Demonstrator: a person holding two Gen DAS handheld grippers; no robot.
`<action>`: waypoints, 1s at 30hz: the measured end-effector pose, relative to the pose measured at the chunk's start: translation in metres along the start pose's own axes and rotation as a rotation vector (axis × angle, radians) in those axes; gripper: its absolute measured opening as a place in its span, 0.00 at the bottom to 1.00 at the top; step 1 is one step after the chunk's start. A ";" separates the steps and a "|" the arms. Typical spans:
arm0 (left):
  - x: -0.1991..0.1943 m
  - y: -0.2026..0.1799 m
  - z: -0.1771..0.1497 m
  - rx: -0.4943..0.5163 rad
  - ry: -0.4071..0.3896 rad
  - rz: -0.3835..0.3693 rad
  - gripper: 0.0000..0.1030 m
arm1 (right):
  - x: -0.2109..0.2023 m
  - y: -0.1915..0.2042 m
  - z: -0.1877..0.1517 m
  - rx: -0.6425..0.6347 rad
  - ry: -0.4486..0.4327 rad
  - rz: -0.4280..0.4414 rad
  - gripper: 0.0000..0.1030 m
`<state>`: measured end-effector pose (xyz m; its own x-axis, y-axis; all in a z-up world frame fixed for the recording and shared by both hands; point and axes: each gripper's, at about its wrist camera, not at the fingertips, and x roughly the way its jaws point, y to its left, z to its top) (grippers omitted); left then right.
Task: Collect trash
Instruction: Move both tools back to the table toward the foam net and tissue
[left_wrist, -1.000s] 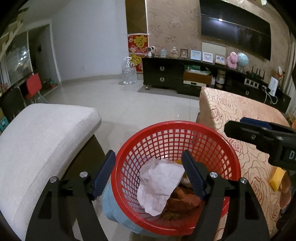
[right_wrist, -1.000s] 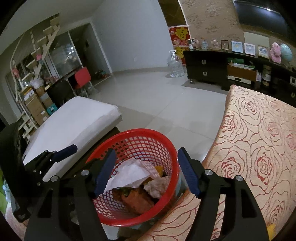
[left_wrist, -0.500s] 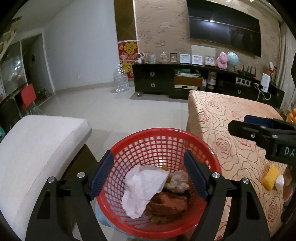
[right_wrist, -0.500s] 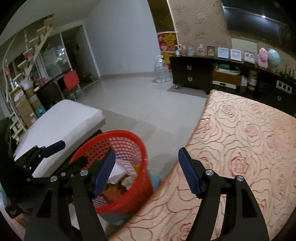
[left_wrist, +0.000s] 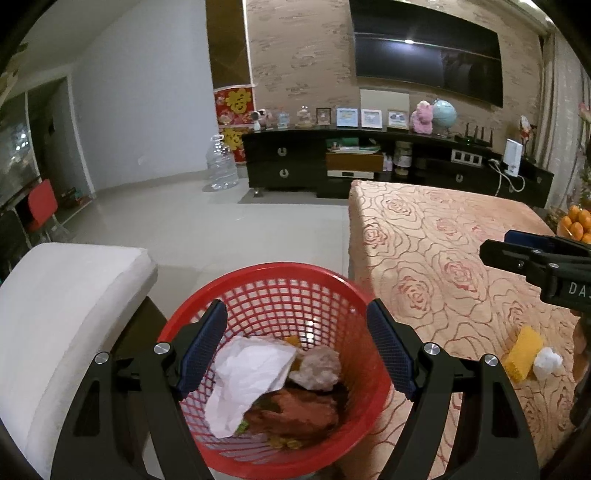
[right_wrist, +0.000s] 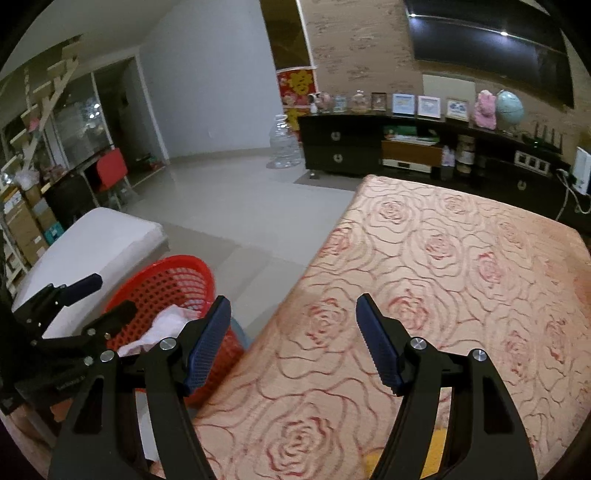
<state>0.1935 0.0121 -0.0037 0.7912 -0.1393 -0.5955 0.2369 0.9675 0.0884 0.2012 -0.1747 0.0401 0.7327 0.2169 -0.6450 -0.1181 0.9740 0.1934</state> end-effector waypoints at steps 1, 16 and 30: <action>0.000 -0.003 0.001 0.004 -0.001 -0.004 0.73 | -0.003 -0.005 -0.001 0.001 -0.002 -0.011 0.66; 0.005 -0.059 0.006 0.084 -0.001 -0.086 0.74 | -0.049 -0.088 -0.031 0.092 -0.016 -0.159 0.66; 0.017 -0.111 0.003 0.157 0.027 -0.139 0.74 | -0.069 -0.131 -0.098 0.181 0.057 -0.218 0.66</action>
<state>0.1826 -0.0981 -0.0211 0.7295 -0.2617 -0.6320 0.4299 0.8940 0.1261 0.1004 -0.3114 -0.0126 0.6886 0.0124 -0.7251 0.1630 0.9716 0.1714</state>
